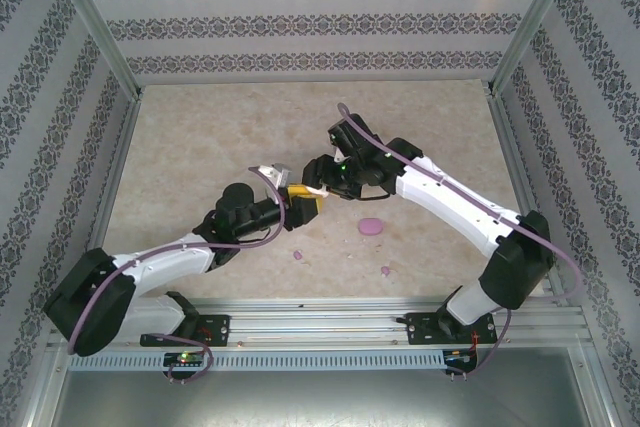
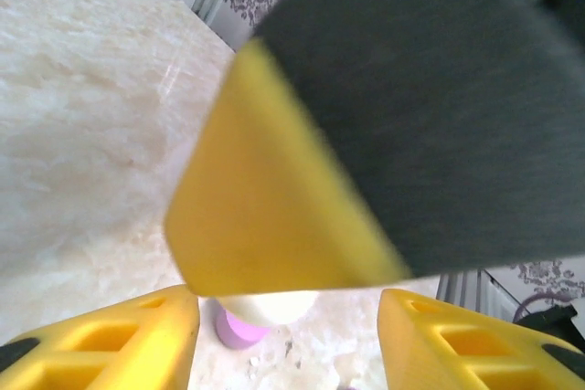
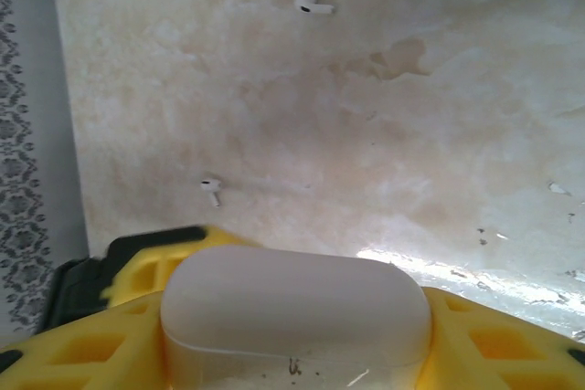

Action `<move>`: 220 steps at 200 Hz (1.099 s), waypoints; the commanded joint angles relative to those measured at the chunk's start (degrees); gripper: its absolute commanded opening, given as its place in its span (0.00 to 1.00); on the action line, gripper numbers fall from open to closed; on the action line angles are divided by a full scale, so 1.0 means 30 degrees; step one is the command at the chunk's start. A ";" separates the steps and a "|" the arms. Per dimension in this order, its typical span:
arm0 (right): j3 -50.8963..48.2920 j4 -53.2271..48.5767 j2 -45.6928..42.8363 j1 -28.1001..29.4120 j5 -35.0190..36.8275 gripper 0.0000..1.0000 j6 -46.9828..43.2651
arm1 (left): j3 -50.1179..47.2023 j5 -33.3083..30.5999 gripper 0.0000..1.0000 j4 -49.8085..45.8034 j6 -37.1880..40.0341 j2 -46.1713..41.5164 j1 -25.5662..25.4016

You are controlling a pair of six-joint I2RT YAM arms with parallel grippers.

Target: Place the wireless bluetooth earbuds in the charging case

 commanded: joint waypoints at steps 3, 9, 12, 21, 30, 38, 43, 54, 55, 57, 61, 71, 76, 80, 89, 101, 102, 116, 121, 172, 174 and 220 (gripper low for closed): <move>0.0356 0.0094 -0.0903 -0.0094 -0.0418 0.56 0.0602 | 0.0698 -0.0980 0.51 0.4003 -0.1334 0.0770 -0.0217; 0.0238 0.0140 -0.1039 -0.0114 -0.0434 0.56 0.0658 | 0.0811 -0.0969 0.51 0.4408 -0.1507 0.0942 -0.0216; 0.0162 0.0184 -0.1123 -0.0099 -0.0431 0.56 0.0711 | 0.0876 -0.0970 0.51 0.4577 -0.1579 0.1060 -0.0231; -0.0046 0.0307 -0.1343 -0.0075 -0.0365 0.56 0.0845 | 0.1010 -0.1042 0.51 0.4998 -0.1858 0.1243 -0.0216; -0.0281 0.0428 -0.1584 -0.0035 -0.0335 0.56 0.0936 | 0.1087 -0.1187 0.50 0.5403 -0.2128 0.1396 -0.0216; -0.0471 0.0495 -0.1769 -0.0054 -0.0285 0.56 0.1004 | 0.1083 -0.1382 0.48 0.5694 -0.2301 0.1483 -0.0217; -0.0563 0.0521 -0.1854 -0.0054 -0.0231 0.56 0.0993 | 0.1107 -0.1469 0.46 0.5823 -0.2369 0.1516 -0.0217; -0.0675 0.0469 -0.2017 -0.0060 -0.0196 0.56 0.0985 | 0.1225 -0.1558 0.41 0.5846 -0.2389 0.1588 -0.0216; -0.0683 0.0468 -0.2024 -0.0061 -0.0198 0.56 0.0998 | 0.1239 -0.1561 0.40 0.5841 -0.2395 0.1577 -0.0216; -0.0689 0.0467 -0.2051 -0.0070 -0.0185 0.56 0.0986 | 0.1265 -0.1549 0.39 0.5793 -0.2400 0.1570 -0.0216; -0.0716 0.0467 -0.2113 -0.0076 -0.0179 0.56 0.0995 | 0.1381 -0.1487 0.36 0.5697 -0.2383 0.1607 -0.0216; -0.0726 0.0489 -0.2176 -0.0085 -0.0192 0.56 0.0953 | 0.1613 -0.1455 0.31 0.5431 -0.2387 0.1603 -0.0216; -0.0747 0.0496 -0.2209 -0.0092 -0.0170 0.56 0.0894 | 0.1661 -0.1453 0.29 0.5375 -0.2386 0.1637 -0.0216; -0.0727 0.0493 -0.2207 -0.0107 -0.0167 0.56 0.0865 | 0.1711 -0.1449 0.27 0.5393 -0.2387 0.1674 -0.0231; -0.0700 0.0482 -0.2216 -0.0158 -0.0208 0.57 0.0770 | 0.1799 -0.1448 0.23 0.5464 -0.2486 0.1712 -0.0220; -0.0719 0.0674 -0.2260 -0.0195 -0.0367 0.62 0.0623 | 0.1861 -0.1440 0.18 0.5467 -0.2542 0.1707 -0.0228; -0.0734 0.0688 -0.2292 -0.0188 -0.0386 0.63 0.0612 | 0.1850 -0.1429 0.17 0.5461 -0.2545 0.1710 -0.0237; -0.0882 0.1230 -0.2639 -0.0359 -0.0591 0.73 0.0279 | 0.1897 -0.1402 0.11 0.5231 -0.2662 0.1594 -0.0216; -0.0959 0.1507 -0.2858 -0.0434 -0.0686 0.76 0.0118 | 0.1883 -0.1386 0.10 0.5110 -0.2701 0.1528 -0.0216; -0.2996 0.5343 -0.6591 -0.3139 -0.3305 0.77 -0.0924 | 0.2840 0.0579 0.07 0.4065 -0.4022 0.0688 0.0368; -0.3171 0.5509 -0.6760 -0.3264 -0.3466 0.77 -0.0944 | 0.2939 0.0832 0.07 0.4016 -0.4132 0.0673 0.0428; -0.6029 1.0717 -0.9105 -0.4752 -0.6750 0.56 -0.0965 | 0.5497 0.4285 0.06 0.1137 -0.5097 -0.0373 0.1183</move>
